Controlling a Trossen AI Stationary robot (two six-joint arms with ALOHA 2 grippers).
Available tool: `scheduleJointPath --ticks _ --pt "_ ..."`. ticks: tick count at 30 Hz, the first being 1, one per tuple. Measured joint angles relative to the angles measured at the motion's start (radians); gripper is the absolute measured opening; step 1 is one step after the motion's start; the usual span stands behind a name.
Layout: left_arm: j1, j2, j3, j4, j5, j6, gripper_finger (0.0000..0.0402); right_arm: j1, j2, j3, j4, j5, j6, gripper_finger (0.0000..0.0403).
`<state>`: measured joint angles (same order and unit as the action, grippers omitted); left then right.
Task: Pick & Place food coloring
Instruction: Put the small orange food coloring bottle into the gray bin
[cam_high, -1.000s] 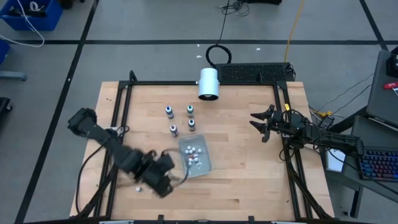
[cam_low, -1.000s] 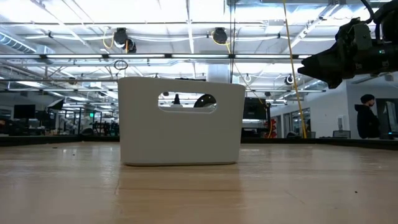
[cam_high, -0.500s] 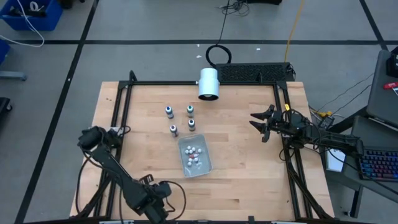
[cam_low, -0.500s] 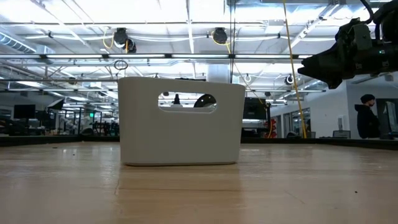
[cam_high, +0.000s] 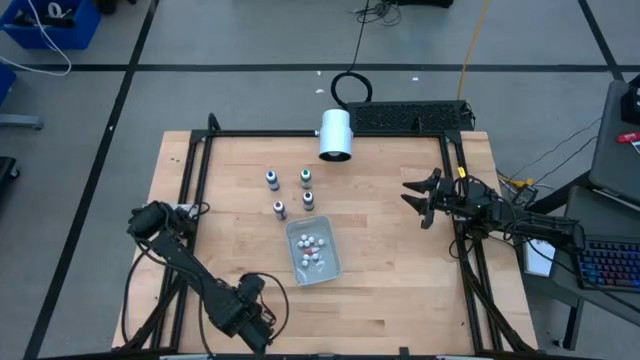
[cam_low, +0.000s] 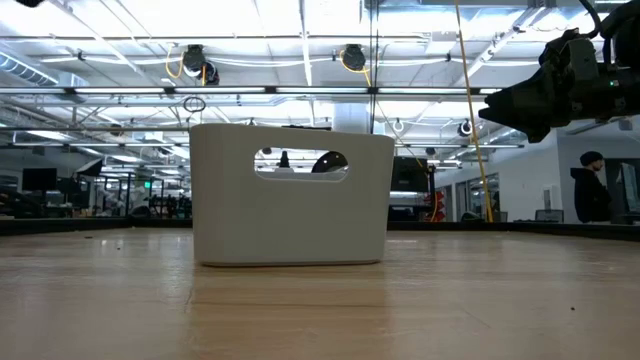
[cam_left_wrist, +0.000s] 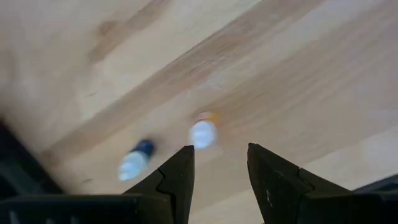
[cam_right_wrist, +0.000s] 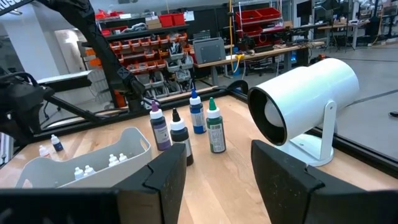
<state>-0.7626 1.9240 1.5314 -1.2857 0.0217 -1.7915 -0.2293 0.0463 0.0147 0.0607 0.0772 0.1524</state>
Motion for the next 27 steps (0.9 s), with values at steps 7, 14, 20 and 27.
scheduleJointPath --ticks 7,14,20,27 --pt "0.028 -0.001 -0.019 0.002 -0.006 -0.055 0.0152 0.000 0.000 0.000 0.000 0.000 0.000 0.0169" --pt "0.027 -0.001 -0.087 0.053 0.066 -0.069 0.0152 0.000 0.000 0.000 0.000 0.000 0.000 0.0169" --pt "0.027 -0.001 -0.098 0.095 0.082 -0.051 0.0152 0.000 0.000 0.000 0.000 0.000 0.000 0.0169" --pt "0.023 -0.001 -0.098 0.102 0.061 -0.050 0.0152 0.000 0.000 0.000 0.000 0.000 0.000 0.0169"
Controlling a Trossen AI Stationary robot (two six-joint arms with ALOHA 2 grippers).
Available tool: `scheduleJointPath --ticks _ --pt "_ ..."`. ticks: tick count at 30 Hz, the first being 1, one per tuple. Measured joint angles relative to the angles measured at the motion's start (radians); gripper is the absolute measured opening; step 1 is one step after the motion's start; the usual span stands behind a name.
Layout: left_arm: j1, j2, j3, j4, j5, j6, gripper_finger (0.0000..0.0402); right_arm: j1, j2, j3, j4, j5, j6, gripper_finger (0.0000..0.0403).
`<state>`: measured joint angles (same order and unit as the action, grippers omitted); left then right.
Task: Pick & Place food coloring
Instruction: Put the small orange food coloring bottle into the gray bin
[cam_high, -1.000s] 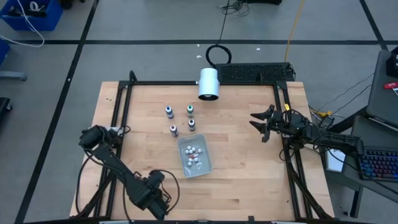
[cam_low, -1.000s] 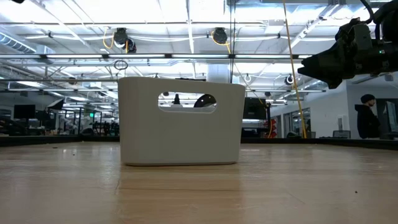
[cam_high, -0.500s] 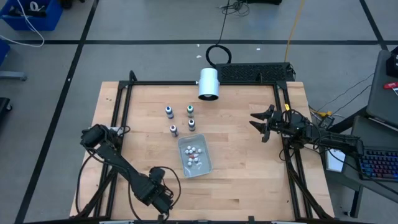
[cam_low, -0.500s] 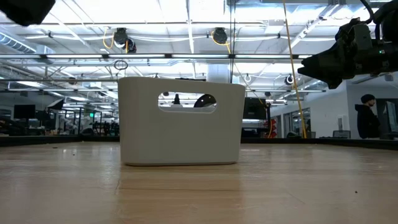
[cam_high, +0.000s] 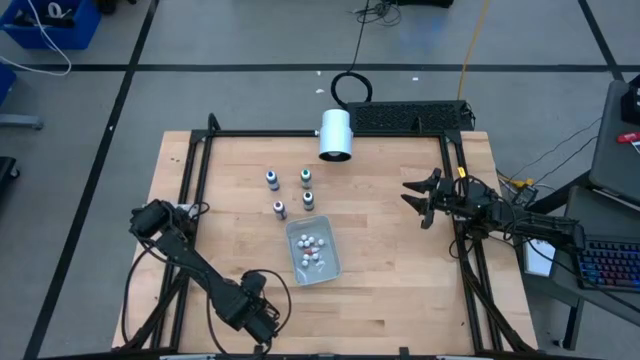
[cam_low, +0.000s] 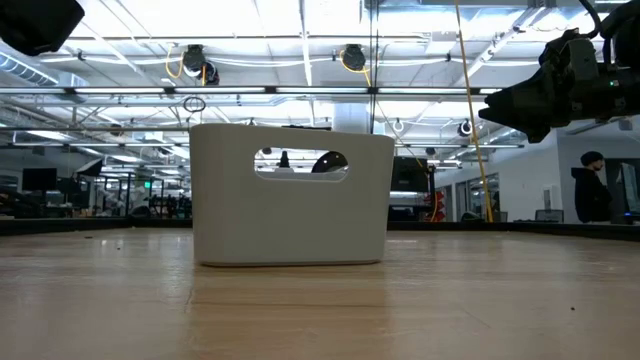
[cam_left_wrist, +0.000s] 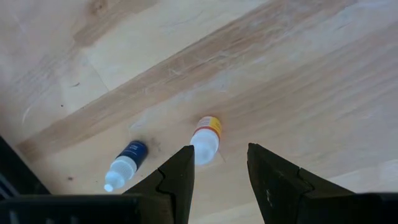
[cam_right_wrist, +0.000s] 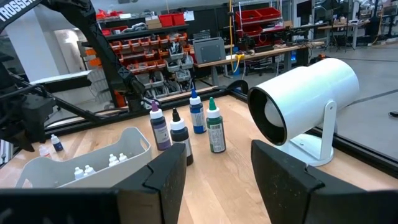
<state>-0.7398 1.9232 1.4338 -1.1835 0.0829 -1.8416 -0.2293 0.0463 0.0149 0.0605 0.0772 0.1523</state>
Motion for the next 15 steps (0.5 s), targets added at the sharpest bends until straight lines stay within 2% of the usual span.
scheduleJointPath --ticks 15 --pt "-0.015 0.000 -0.001 0.000 -0.004 -0.042 0.0152 0.000 0.000 0.000 0.000 0.000 0.000 0.0169"
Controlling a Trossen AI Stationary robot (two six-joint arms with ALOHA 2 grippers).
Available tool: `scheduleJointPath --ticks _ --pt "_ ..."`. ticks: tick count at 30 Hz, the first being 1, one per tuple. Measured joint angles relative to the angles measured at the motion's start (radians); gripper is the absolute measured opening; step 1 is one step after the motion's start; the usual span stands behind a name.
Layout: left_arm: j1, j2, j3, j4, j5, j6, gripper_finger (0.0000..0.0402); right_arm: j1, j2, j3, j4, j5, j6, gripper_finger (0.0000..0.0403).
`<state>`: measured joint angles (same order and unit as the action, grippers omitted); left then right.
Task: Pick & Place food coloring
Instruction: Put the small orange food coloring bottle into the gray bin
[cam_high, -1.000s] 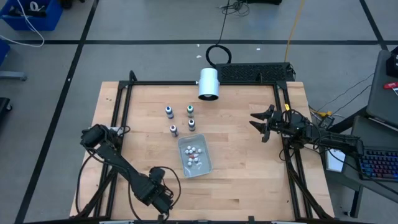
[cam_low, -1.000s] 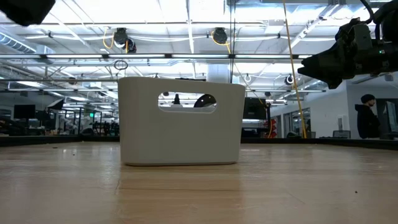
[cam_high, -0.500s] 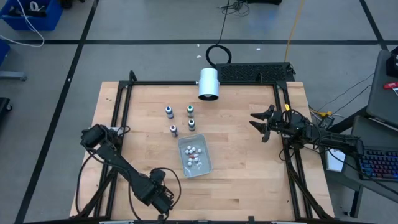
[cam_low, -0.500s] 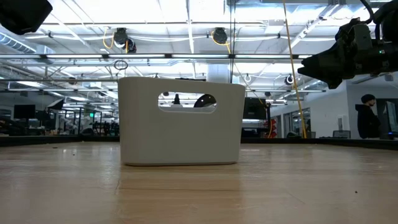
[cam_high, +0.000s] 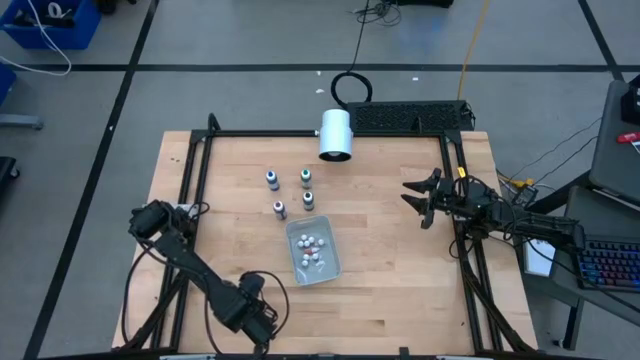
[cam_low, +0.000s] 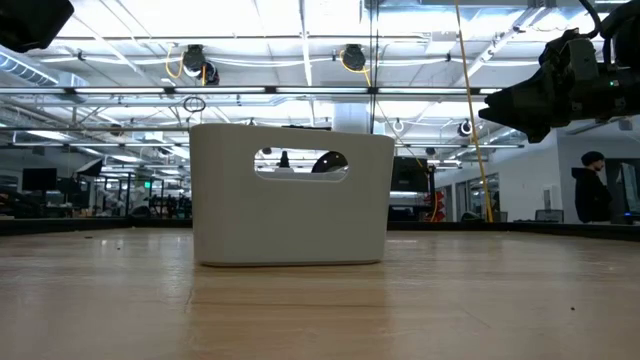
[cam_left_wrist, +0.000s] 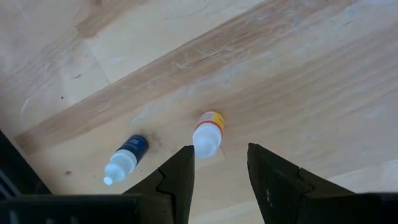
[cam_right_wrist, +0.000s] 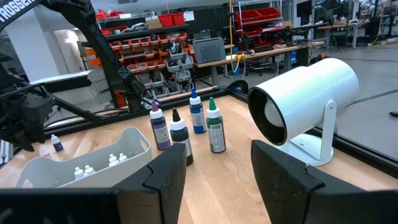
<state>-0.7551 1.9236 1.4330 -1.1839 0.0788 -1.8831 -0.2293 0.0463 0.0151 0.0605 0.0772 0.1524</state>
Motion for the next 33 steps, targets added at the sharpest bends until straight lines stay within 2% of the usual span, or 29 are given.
scheduleJointPath --ticks 4,12,33 --pt "-0.004 0.000 -0.007 0.003 0.000 -0.018 0.0152 0.000 0.000 0.000 0.000 0.000 0.000 0.0169" --pt "0.001 0.002 -0.111 0.091 0.044 -0.036 0.0152 0.000 0.000 0.000 0.000 0.000 0.000 0.0169" --pt "0.001 0.002 -0.112 0.098 0.012 -0.014 0.0152 0.000 0.000 0.000 0.000 0.000 0.000 0.0169"
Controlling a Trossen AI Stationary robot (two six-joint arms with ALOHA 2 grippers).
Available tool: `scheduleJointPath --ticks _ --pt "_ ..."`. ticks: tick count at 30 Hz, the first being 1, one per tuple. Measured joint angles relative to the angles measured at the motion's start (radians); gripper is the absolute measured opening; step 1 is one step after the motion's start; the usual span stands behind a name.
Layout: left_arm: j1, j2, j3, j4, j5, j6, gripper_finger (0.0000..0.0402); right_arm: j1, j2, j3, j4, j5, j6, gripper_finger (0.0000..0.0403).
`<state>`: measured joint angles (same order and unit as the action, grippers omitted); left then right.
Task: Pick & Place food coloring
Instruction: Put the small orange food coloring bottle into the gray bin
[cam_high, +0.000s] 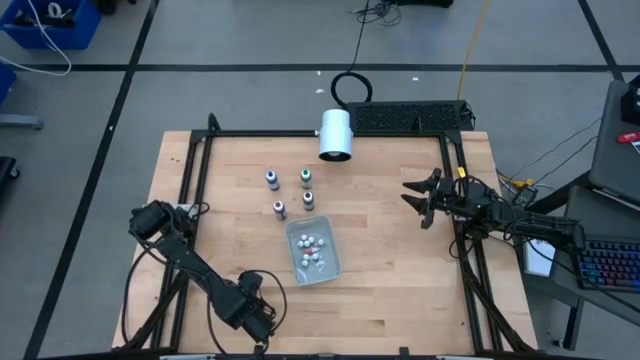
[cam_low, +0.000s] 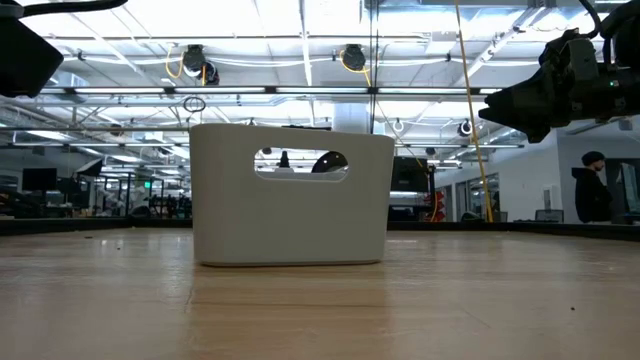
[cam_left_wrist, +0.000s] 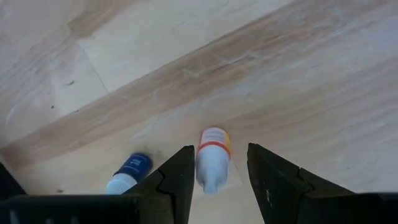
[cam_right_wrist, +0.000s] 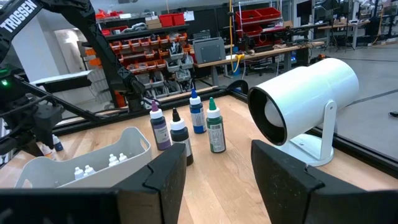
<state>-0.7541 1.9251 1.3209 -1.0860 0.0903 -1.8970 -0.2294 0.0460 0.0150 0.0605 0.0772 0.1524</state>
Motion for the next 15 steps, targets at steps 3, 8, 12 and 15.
scheduleJointPath --ticks 3,8,12,15 --pt "0.000 0.000 0.000 0.000 -0.013 0.000 0.0152 0.000 0.000 0.000 0.000 0.000 0.000 0.0169" --pt "0.000 0.000 0.000 0.000 -0.011 0.000 0.0152 0.000 0.000 0.000 0.000 0.000 0.000 0.0169" --pt "0.000 0.000 0.000 0.000 0.012 0.003 0.0152 0.000 0.000 0.000 0.000 0.000 0.000 0.0169" --pt "0.000 0.000 0.000 0.000 0.019 0.009 0.0152 0.000 0.000 0.000 0.000 0.000 0.000 0.0169"
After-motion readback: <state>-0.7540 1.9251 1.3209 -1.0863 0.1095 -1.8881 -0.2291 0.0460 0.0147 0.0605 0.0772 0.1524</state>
